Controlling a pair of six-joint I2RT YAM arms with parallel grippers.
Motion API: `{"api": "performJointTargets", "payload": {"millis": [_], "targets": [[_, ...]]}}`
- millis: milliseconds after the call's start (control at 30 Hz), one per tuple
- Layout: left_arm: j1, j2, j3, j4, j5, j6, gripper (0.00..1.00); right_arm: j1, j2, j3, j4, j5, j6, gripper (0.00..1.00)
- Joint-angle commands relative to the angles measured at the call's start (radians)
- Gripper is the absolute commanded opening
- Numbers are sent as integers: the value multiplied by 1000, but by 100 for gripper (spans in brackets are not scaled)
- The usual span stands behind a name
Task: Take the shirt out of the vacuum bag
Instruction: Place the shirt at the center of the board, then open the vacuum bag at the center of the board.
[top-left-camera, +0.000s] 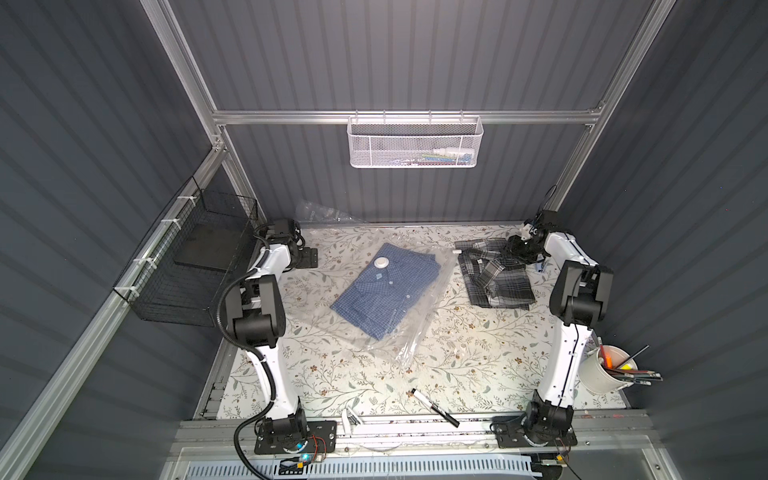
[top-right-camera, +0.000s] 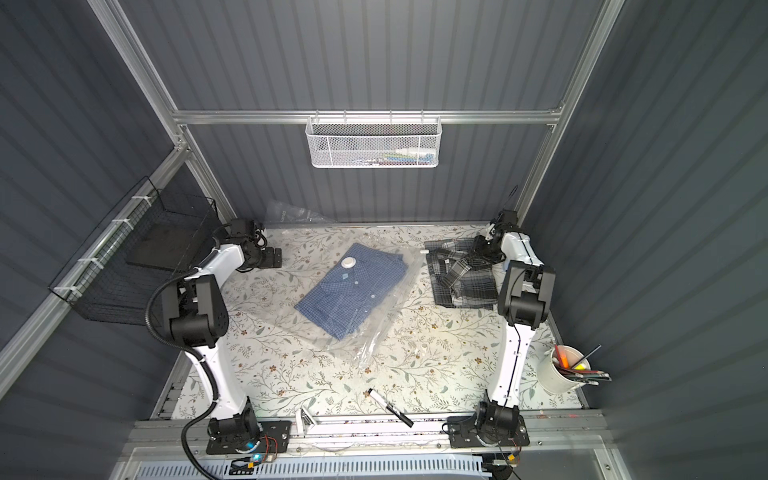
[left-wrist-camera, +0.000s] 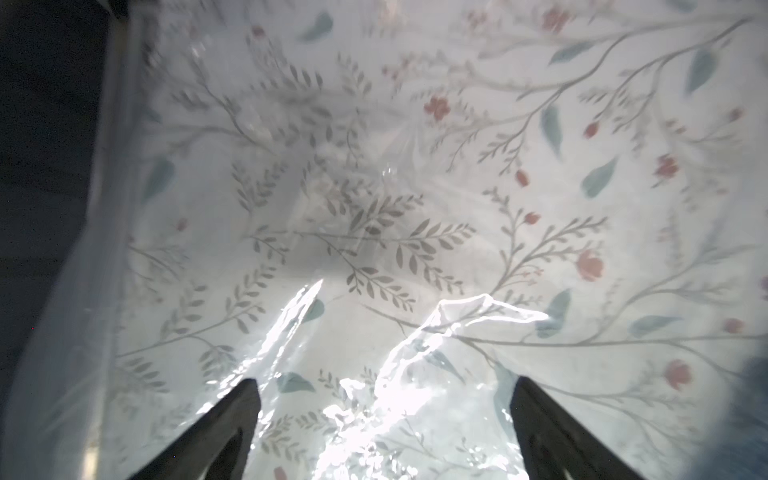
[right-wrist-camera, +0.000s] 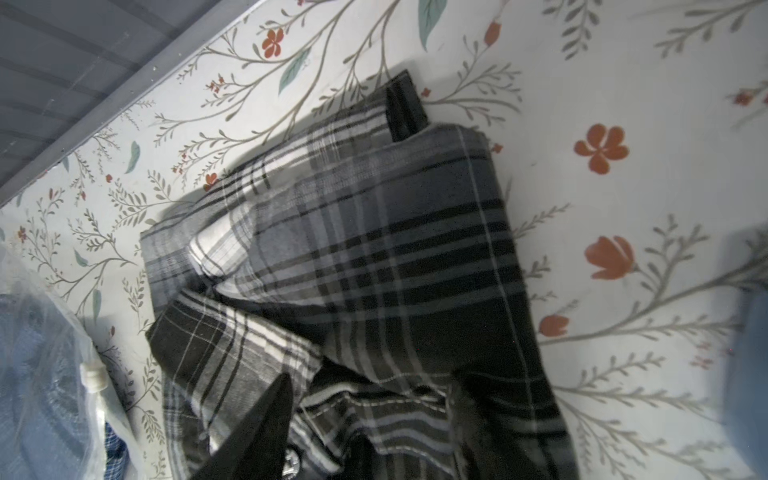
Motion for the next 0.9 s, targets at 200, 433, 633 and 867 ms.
{"api": "performJointTargets", "payload": {"millis": [200,433,633,867], "targets": [[-290,-197,-30,-80,-54,54,99,32,-360,-313,183,-61,68,60],[-608,-168,-46,-92,-145,65,99,73,-553,-661,404,-188,211,60],[-806,-155,-27,-129,-142,42,99,102,-670,-825,475,-194,271,65],[-953,-105,-35,-177,-242,-10,99,104,-726,-916,520,-209,295,75]]}}
